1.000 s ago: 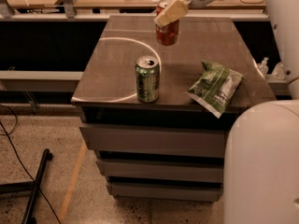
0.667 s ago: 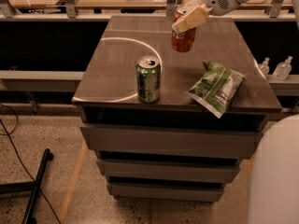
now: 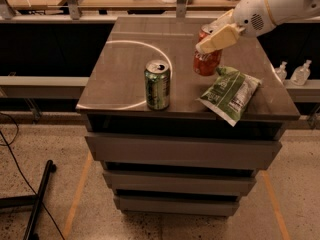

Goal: Move coke can near green can

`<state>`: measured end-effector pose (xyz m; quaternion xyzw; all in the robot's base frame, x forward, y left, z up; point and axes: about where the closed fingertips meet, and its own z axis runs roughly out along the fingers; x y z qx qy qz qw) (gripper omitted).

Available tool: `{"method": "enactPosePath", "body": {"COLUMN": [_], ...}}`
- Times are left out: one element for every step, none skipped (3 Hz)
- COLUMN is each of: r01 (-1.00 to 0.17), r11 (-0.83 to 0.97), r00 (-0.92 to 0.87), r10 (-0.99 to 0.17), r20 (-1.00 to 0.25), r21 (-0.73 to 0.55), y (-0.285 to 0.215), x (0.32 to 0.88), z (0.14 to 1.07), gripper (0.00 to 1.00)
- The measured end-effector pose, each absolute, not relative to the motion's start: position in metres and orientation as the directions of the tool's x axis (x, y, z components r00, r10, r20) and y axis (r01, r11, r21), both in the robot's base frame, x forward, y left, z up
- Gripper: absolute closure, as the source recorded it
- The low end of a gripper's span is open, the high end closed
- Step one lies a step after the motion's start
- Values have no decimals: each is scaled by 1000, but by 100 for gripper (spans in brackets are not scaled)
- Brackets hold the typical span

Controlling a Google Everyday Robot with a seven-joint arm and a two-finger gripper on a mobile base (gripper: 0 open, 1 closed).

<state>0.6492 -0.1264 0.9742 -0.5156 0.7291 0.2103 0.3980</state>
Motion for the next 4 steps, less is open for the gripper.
{"method": "enactPosePath", "body": {"r01": [-931, -943, -948, -951], "r11": [357, 326, 306, 288], "r00": [-165, -152, -125, -74], "r10": [-595, -600, -596, -573], "r20": [-787, -785, -793, -816], "r21": [-74, -67, -81, -115], "y": [-112, -90, -77, -69], "x": [629, 614, 598, 587], "z": [962, 954, 951, 949], "gripper": [100, 100, 100, 86]}}
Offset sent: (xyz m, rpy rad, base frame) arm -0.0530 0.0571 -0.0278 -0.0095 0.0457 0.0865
